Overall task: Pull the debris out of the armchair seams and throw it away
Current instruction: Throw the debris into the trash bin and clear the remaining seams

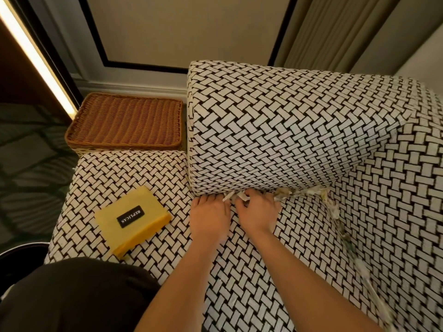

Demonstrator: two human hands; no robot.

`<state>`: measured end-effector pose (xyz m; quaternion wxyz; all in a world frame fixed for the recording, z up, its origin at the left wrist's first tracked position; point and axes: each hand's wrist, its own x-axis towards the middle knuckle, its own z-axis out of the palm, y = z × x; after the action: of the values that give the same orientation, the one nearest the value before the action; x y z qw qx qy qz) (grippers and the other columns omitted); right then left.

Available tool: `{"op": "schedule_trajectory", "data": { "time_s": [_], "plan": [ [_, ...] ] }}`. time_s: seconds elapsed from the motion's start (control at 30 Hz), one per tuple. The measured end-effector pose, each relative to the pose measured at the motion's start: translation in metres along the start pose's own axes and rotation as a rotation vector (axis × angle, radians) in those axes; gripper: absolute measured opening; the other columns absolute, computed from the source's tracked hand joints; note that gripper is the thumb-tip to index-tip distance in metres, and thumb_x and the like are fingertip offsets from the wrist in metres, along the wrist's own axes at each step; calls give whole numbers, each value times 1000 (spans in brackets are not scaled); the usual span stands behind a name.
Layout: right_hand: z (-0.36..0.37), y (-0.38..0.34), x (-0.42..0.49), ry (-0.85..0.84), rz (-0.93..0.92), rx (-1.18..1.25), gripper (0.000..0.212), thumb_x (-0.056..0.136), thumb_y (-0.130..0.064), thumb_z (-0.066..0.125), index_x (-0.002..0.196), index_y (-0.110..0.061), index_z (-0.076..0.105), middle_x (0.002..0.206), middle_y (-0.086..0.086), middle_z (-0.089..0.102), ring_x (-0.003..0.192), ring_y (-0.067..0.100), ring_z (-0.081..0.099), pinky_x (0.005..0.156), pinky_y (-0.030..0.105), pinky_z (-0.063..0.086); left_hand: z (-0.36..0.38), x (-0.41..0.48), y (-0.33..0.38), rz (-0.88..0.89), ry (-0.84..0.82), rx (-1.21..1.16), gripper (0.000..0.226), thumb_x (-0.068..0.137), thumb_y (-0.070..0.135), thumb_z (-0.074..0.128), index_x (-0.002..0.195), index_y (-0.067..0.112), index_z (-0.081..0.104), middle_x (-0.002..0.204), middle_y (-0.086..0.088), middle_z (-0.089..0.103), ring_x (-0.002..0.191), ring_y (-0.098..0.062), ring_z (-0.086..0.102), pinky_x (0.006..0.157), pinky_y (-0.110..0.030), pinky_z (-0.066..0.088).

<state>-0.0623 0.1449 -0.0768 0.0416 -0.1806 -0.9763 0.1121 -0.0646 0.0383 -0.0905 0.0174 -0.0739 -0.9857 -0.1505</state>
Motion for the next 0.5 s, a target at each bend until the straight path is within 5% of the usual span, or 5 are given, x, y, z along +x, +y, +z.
{"op": "schedule_trajectory", "data": {
  "time_s": [0.17, 0.5],
  "plan": [
    [-1, -10, -5, -55, 12, -62, 35, 93, -42, 38, 109, -14, 53, 102, 7, 67, 108, 25, 45, 90, 38, 29, 1, 1, -2, -19, 13, -63, 33, 94, 31, 34, 97, 20, 65, 95, 1, 71, 94, -17, 63, 90, -29, 39],
    [-2, -15, -14, -2, -38, 74, 23, 95, -29, 41, 110, -15, 51, 107, 2, 63, 107, 23, 46, 92, 37, 27, -4, 2, -2, -62, 31, -236, 30, 96, 20, 34, 115, 19, 57, 100, -2, 70, 99, -17, 61, 98, -28, 31]
  ]
}}
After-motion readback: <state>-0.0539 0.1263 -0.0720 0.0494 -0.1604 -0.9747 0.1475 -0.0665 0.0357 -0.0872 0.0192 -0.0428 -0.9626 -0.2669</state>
